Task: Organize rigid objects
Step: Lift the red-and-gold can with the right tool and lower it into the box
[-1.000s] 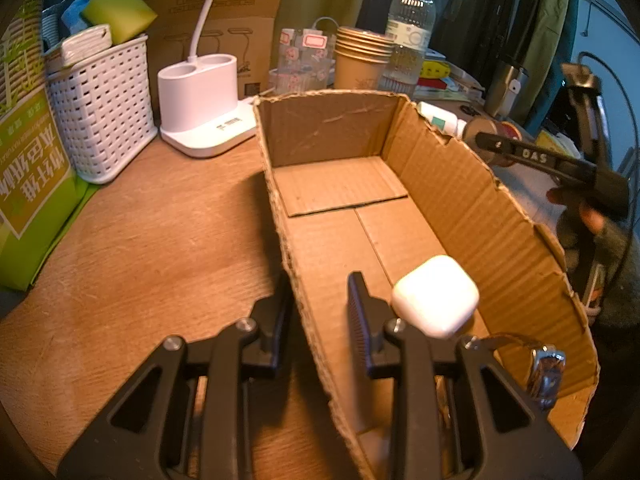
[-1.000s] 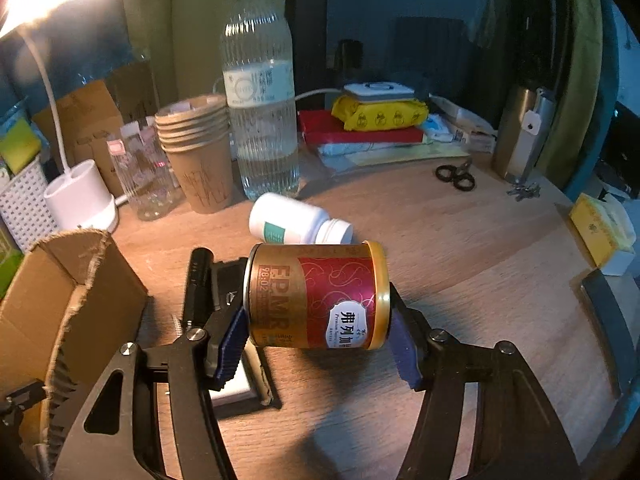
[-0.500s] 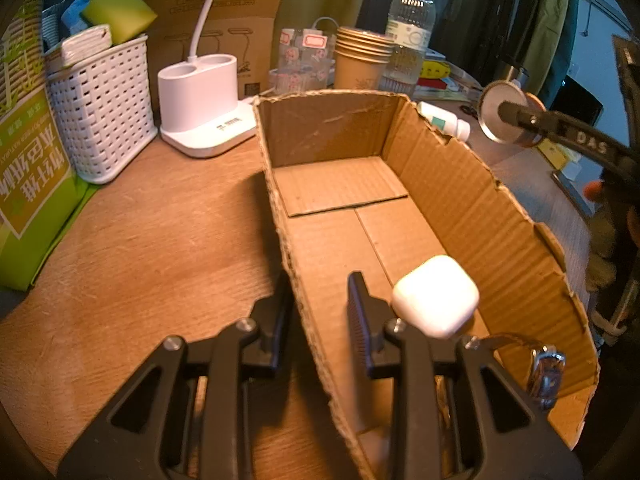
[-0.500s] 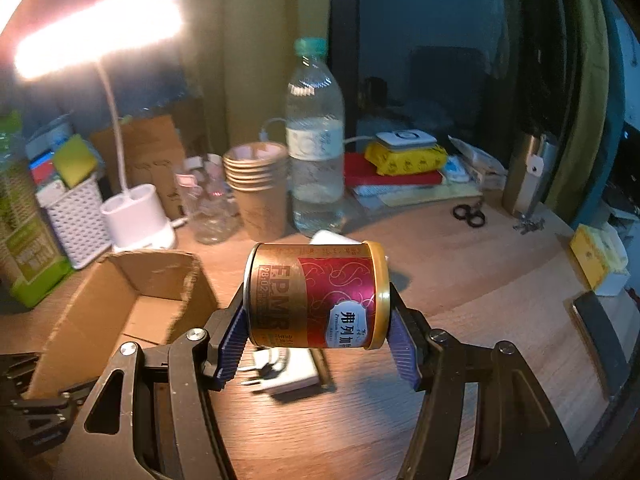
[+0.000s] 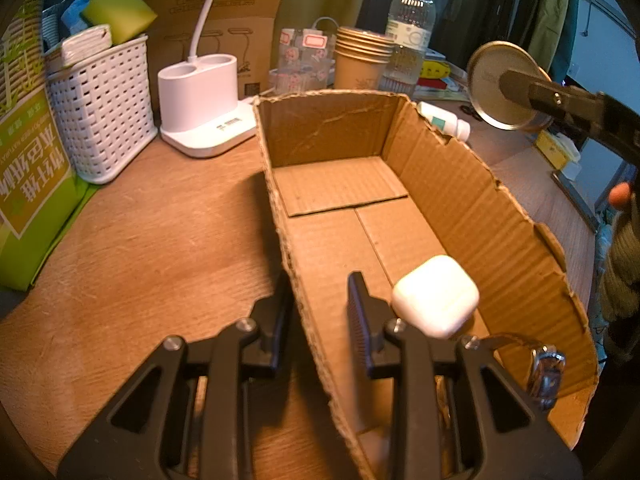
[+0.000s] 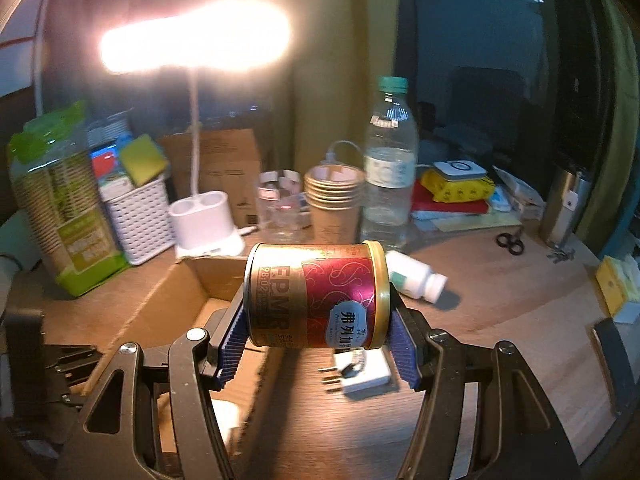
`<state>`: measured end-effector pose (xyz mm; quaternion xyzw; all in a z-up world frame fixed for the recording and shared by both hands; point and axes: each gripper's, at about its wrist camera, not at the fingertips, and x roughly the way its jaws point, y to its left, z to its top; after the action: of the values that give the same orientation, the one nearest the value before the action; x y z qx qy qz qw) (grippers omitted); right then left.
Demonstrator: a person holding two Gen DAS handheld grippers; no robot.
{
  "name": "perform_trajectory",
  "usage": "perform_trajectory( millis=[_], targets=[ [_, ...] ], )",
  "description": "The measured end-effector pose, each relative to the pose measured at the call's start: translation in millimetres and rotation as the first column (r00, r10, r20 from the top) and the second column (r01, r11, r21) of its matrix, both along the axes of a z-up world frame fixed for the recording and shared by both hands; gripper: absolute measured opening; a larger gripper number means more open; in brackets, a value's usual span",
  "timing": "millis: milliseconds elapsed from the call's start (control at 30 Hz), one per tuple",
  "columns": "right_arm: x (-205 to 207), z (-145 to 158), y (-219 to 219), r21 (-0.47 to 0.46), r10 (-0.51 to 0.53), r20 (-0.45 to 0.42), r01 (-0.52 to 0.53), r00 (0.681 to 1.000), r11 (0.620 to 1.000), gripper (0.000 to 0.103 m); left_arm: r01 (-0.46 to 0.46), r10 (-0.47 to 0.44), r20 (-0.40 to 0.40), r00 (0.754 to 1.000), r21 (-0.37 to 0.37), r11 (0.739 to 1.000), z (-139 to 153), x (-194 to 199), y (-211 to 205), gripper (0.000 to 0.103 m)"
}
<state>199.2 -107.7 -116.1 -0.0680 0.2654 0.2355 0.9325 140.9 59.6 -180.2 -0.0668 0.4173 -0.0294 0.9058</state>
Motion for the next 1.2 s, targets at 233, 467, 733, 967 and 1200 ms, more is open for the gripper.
perform_trajectory(
  millis=[233, 467, 733, 967, 1200],
  targets=[
    [-14.7, -3.4, 27.3, -0.012, 0.106, -0.002, -0.106, 0.994, 0.994, 0.065, 0.0, 0.0, 0.0, 1.0, 0.0, 1.0, 0.2, -0.1, -0.1, 0.029],
    [-22.5, -9.9, 46.4, -0.037, 0.176, -0.02, -0.176, 0.984, 0.984, 0.065, 0.0, 0.0, 0.0, 1.0, 0.0, 1.0, 0.2, -0.1, -0.1, 0.029],
    [-23.4, -15.5, 54.1, -0.057, 0.208, -0.047, -0.211, 0.977, 0.976, 0.065, 0.0, 0.0, 0.0, 1.0, 0.0, 1.0, 0.1, -0.1, 0.0, 0.029],
    [-22.1, -22.6, 62.4, -0.098, 0.223, -0.089, -0.232, 0.971, 0.968, 0.065, 0.0, 0.0, 0.0, 1.0, -0.001, 1.0, -0.1, 0.3, -0.4, 0.029],
    [-20.3, -22.8, 61.2, -0.084, 0.223, -0.1, -0.231, 0.97, 0.969, 0.077, 0.0, 0.0, 0.0, 1.0, -0.001, 1.0, -0.4, 0.8, -0.9, 0.029]
  ],
)
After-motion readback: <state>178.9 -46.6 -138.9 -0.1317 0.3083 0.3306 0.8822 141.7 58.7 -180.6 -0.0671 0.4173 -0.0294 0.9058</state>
